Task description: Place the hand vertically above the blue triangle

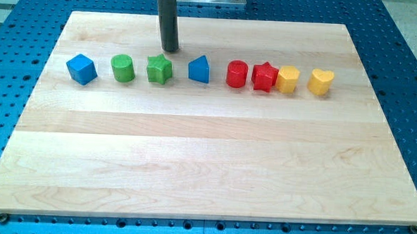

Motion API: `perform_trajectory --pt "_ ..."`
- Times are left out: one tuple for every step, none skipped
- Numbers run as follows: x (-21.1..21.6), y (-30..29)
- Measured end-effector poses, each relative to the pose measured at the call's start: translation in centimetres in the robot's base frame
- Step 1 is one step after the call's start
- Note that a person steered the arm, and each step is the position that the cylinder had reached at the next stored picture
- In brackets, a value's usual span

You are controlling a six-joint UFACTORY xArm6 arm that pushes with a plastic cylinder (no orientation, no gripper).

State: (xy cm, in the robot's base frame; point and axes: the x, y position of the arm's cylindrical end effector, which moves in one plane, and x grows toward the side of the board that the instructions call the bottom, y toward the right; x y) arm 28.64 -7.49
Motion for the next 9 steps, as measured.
perform_trajectory --pt "0.0 0.8" --pt "0.0 0.8" --pt "0.0 1.0" --pt "0.0 1.0" --pt "0.0 1.0" --pt "0.0 2.6" --pt "0.2 6.7" --pt "0.6 5.6" --pt "0.6 10.8"
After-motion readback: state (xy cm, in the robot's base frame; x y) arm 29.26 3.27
